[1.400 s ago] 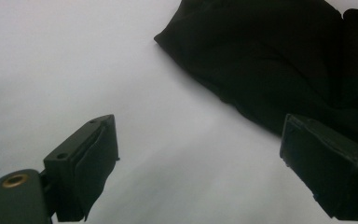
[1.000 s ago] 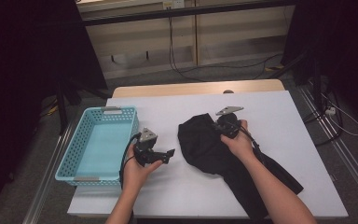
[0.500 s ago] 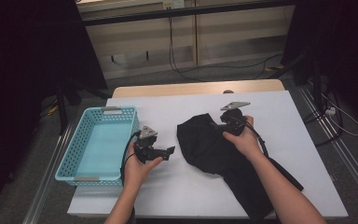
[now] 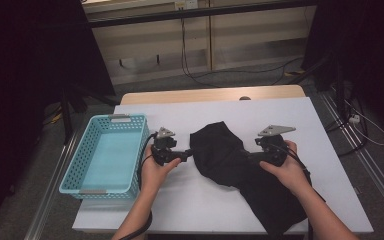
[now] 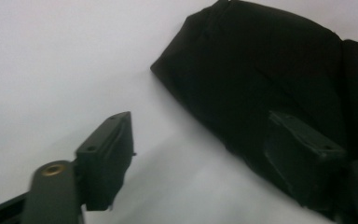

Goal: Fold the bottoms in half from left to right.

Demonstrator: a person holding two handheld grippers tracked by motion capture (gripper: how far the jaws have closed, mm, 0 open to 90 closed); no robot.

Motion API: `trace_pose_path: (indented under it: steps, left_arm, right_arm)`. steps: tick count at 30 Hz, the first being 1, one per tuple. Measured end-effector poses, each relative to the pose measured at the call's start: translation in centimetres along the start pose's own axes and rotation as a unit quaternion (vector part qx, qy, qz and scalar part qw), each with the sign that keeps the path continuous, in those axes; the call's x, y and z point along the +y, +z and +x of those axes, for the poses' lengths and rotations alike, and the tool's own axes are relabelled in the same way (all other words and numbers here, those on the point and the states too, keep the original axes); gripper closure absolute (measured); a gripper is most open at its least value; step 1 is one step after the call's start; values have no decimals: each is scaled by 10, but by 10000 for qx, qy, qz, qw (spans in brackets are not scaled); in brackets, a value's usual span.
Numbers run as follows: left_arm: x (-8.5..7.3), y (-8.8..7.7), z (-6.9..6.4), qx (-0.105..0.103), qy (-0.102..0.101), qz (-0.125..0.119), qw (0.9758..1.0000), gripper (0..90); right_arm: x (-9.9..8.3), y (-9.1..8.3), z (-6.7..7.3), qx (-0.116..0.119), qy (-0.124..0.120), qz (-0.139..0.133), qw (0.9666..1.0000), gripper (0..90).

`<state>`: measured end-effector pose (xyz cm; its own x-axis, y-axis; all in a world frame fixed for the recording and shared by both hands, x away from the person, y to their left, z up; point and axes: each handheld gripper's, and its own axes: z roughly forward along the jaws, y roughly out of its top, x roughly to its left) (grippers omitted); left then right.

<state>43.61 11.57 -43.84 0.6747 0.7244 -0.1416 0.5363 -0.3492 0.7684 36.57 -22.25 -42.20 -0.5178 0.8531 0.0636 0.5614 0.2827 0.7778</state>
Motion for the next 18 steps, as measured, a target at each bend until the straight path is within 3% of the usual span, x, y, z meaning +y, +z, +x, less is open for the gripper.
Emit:
trace_pose_path:
  steps: [3,5,8,11,13,15,18]
  left_arm:
    - [6,5,0,-33,23,-3,10000,338]
    - [10,9,0,-17,89,6,10000,441]
    - [14,17,2,46,151,-3,9999,479]
    - [18,25,5,-2,29,-77,10000,531]
    - [19,30,5,-18,5,17,10000,604]
    - [17,35,3,-167,-79,185,9997,690]
    - [10,41,-3,-299,0,454,9985,744]
  right_arm:
    - [-7,-7,0,-70,-24,19,10000,279]
    - [-11,-12,2,-108,-49,39,9999,279]
    - [-15,-16,4,-144,-65,40,9999,279]
    - [-19,-21,6,-154,-92,18,9998,278]
    - [-20,-22,7,-159,-112,12,9998,275]
    - [-21,-22,8,-154,-83,14,9998,274]
    - [-22,-22,8,-151,-98,19,9998,273]
